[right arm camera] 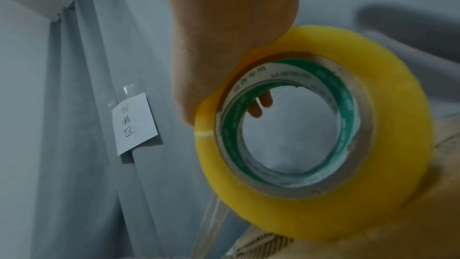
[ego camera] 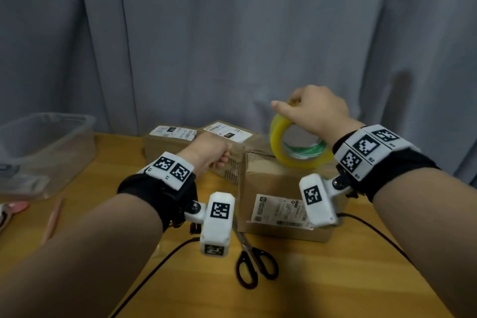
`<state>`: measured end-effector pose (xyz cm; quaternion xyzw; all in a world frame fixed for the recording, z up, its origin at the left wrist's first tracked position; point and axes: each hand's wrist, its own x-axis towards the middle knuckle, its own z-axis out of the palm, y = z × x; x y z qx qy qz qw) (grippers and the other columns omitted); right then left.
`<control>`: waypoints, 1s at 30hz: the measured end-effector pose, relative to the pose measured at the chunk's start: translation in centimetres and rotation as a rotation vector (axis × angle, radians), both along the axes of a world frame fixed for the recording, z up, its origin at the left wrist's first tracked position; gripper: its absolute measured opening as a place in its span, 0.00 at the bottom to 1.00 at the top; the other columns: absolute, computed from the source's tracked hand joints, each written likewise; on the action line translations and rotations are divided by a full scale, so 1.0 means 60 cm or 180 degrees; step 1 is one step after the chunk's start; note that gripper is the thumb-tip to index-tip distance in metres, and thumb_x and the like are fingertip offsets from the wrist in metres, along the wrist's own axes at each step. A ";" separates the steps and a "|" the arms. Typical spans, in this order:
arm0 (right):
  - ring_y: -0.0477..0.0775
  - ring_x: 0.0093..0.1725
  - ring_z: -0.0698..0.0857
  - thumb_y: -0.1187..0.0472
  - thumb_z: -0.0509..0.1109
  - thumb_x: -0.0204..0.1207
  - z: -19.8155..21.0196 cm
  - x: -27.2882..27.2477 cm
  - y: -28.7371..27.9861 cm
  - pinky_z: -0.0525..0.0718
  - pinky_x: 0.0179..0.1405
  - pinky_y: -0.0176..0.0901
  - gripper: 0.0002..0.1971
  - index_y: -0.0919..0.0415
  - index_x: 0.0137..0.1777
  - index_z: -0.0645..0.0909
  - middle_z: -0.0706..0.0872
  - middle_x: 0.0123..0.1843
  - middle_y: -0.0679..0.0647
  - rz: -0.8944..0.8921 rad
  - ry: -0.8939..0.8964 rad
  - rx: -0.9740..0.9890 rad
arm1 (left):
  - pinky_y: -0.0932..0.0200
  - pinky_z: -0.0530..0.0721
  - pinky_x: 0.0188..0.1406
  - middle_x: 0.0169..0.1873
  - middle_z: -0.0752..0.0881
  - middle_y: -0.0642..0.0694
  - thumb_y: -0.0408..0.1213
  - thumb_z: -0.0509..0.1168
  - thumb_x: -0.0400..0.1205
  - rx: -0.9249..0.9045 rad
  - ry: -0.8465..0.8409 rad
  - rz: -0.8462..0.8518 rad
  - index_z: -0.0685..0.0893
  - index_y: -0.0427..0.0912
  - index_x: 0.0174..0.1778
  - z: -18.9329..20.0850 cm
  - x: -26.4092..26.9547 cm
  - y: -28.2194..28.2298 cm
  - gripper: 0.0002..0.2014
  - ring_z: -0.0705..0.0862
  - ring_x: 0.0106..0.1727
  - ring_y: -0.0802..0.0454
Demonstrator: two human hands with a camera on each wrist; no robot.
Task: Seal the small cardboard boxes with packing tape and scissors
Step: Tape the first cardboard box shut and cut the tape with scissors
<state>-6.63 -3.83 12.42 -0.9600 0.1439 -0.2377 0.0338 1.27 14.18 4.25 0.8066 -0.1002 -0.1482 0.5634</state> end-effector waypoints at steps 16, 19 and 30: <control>0.57 0.42 0.79 0.27 0.57 0.72 -0.012 0.051 0.067 0.67 0.43 0.48 0.30 0.54 0.45 0.84 0.81 0.36 0.51 0.0000 0.0363 -0.1339 | 0.67 0.72 0.15 0.26 0.76 0.46 0.32 0.60 0.85 0.0145 0.0256 0.0103 0.76 0.39 0.33 -0.061 0.003 0.004 0.13 0.74 0.24 0.55; 0.56 0.41 0.79 0.24 0.57 0.70 -0.014 0.047 0.066 0.70 0.41 0.48 0.34 0.57 0.45 0.81 0.79 0.37 0.50 0.0028 0.0313 -0.1292 | 0.68 0.71 0.13 0.26 0.76 0.46 0.32 0.59 0.85 0.0110 0.0303 -0.0011 0.76 0.39 0.34 -0.078 -0.004 -0.013 0.12 0.74 0.24 0.55; 0.53 0.67 0.77 0.44 0.76 0.71 -0.020 -0.005 -0.003 0.71 0.62 0.39 0.31 0.54 0.72 0.75 0.80 0.67 0.54 0.0903 -0.0027 0.0491 | 0.57 0.79 0.36 0.33 0.77 0.42 0.31 0.56 0.85 0.0624 -0.0252 -0.0365 0.75 0.38 0.37 -0.108 -0.011 -0.021 0.11 0.75 0.32 0.49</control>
